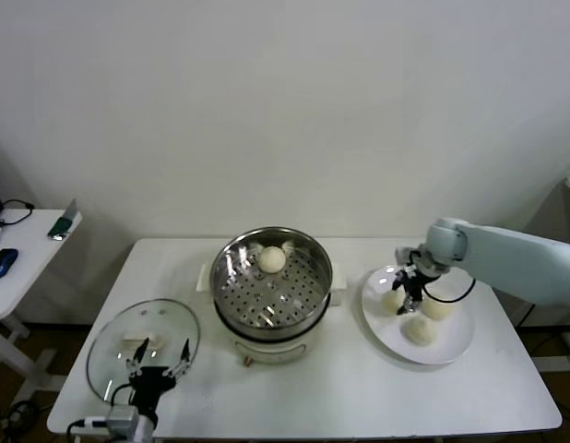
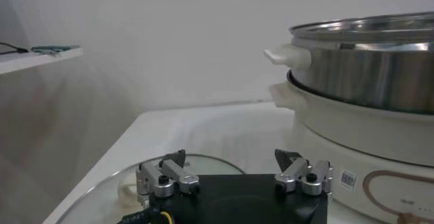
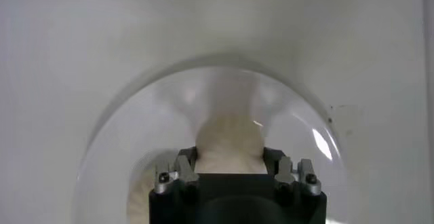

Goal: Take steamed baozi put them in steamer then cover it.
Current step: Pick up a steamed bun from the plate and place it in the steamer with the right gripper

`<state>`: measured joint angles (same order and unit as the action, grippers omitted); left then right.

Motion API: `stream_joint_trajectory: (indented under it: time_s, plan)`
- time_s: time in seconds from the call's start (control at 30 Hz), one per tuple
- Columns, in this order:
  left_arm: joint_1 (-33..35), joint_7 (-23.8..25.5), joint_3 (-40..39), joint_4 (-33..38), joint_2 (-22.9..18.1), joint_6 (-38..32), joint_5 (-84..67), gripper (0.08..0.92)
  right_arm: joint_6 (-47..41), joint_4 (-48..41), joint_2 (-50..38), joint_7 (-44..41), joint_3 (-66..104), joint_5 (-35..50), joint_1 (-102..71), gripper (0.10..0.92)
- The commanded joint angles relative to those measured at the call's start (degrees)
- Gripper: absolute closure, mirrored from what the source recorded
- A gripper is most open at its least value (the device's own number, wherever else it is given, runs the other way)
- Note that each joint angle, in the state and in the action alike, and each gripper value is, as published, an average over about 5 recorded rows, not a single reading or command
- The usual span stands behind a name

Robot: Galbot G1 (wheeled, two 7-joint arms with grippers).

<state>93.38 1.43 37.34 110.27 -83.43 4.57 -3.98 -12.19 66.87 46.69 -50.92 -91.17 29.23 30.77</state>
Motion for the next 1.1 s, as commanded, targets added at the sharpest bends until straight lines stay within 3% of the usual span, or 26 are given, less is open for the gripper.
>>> stream_joint_trajectory:
  time_s: [0.03, 0.23, 0.5, 0.83, 1.1]
  plan:
    - [0.09, 0.02, -0.35, 0.27, 0.37, -0.05, -0.21, 0.177, 0.47, 7.76, 0.98, -2.42, -12.96, 9.92, 25.60, 0.372]
    - [-0.27, 0.04, -0.53, 0.22, 0.60, 0.07, -0.42, 0.177, -1.55, 14.83, 7.64, -1.89, -13.63, 21.17, 37.75, 0.372]
    - [-0.24, 0.05, -0.89, 0.71, 0.59, 0.04, -0.38, 0.177, -8.09, 18.74, 20.05, 5.59, -4.58, 30.53, 33.44, 0.372]
    - [-0.13, 0.15, -0.80, 1.29, 0.15, 0.30, -0.29, 0.177, -11.65, 11.26, 34.62, 10.95, -2.44, 31.16, 21.39, 0.372]
    - [-0.15, 0.15, -0.59, 1.27, 0.17, 0.21, -0.33, 0.177, -13.12, 5.05, 40.15, 12.79, -3.95, 30.65, 15.26, 0.372]
